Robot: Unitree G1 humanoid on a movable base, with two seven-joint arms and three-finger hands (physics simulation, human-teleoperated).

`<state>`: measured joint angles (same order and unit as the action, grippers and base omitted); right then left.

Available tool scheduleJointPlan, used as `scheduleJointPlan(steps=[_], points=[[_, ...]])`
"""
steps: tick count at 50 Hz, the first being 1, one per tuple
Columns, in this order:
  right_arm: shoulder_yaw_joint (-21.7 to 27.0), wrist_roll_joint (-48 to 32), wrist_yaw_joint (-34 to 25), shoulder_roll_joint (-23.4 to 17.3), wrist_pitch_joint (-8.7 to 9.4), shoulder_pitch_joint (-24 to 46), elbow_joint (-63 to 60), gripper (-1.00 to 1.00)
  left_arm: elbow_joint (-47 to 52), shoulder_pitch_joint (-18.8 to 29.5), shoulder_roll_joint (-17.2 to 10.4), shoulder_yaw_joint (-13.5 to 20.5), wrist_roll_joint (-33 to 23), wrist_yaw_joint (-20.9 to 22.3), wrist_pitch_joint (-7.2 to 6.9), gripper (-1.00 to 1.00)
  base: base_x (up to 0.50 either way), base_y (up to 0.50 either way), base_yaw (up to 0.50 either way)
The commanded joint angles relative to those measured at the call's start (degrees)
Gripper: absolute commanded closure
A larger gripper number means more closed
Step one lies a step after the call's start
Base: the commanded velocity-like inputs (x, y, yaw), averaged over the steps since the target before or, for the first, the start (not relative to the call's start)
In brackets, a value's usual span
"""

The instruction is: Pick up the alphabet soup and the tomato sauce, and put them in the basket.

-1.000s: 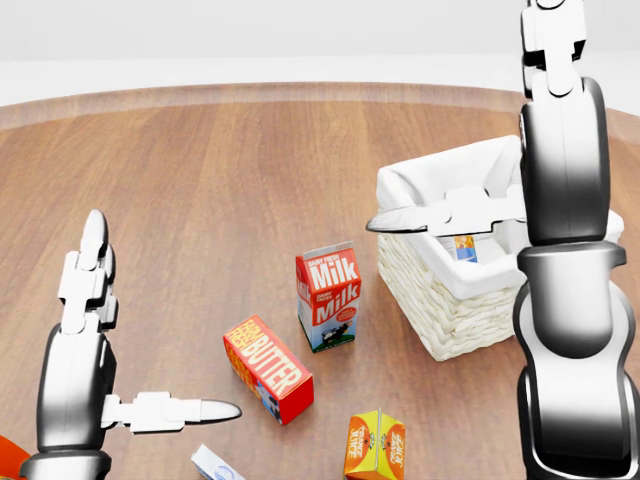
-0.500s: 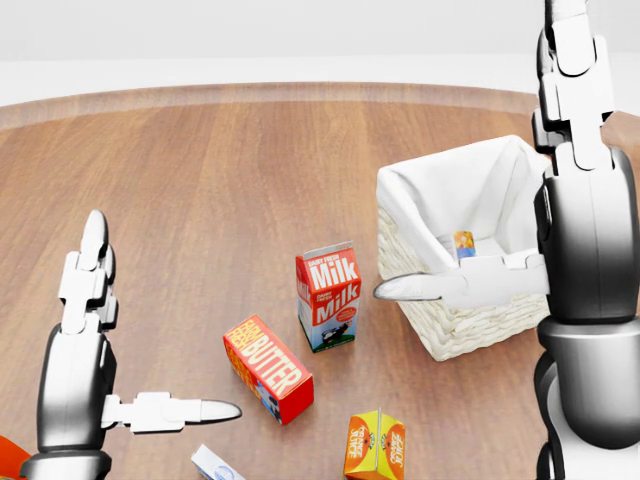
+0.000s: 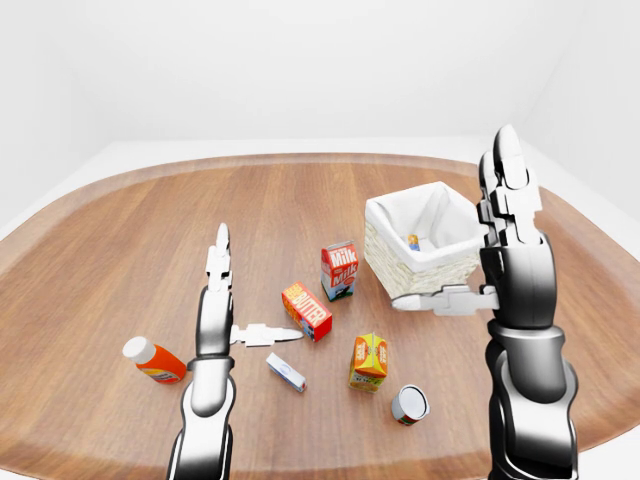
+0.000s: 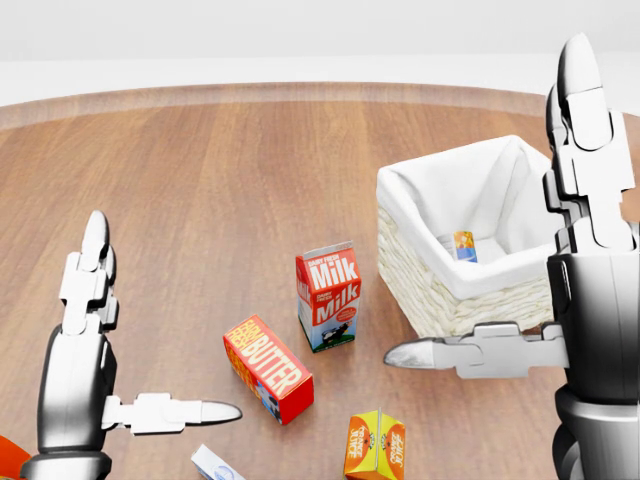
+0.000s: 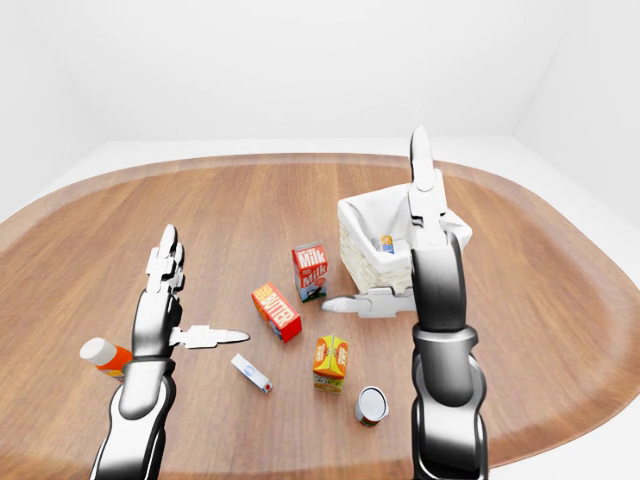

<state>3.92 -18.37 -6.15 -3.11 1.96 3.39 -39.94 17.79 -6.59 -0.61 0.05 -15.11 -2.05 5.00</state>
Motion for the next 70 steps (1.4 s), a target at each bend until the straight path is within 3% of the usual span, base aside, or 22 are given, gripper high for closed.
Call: scheduleJointPlan(steps=[1,8,12,46,70], points=[[-0.1,0.1,-0.6,1.0,-4.92,-5.9,-0.6,-1.0,0.5,0.1,-0.1,0.0,-0.4,0.2,0.0,-1.0,0.0,0.0,0.0],[-0.7,0.0,-1.7,1.9,-4.97,-9.0,-4.1,-1.0,0.4,0.1,-0.2,0.0,-0.4,0.2,0.0,-1.0,0.0,0.0,0.0],[-1.5,0.0,-1.6,2.3,-6.87,-11.4,-4.5,-1.0,0.0,0.2,-0.2,0.1,-0.4,0.1,0.0,-1.0,0.0,0.0,0.0],[-3.3,-0.6,-3.5,3.2,-6.96,-28.6,-5.4,-1.0,0.5,0.3,-0.1,0.2,-0.2,-0.3,0.0,-1.0,0.0,0.0,0.0],[-2.7,3.2,-6.0,4.3,-6.96,-36.0,-3.8,-1.0,0.7,-0.1,-0.1,-0.1,-0.5,-0.2,0.0,-1.0,0.0,0.0,0.0]])
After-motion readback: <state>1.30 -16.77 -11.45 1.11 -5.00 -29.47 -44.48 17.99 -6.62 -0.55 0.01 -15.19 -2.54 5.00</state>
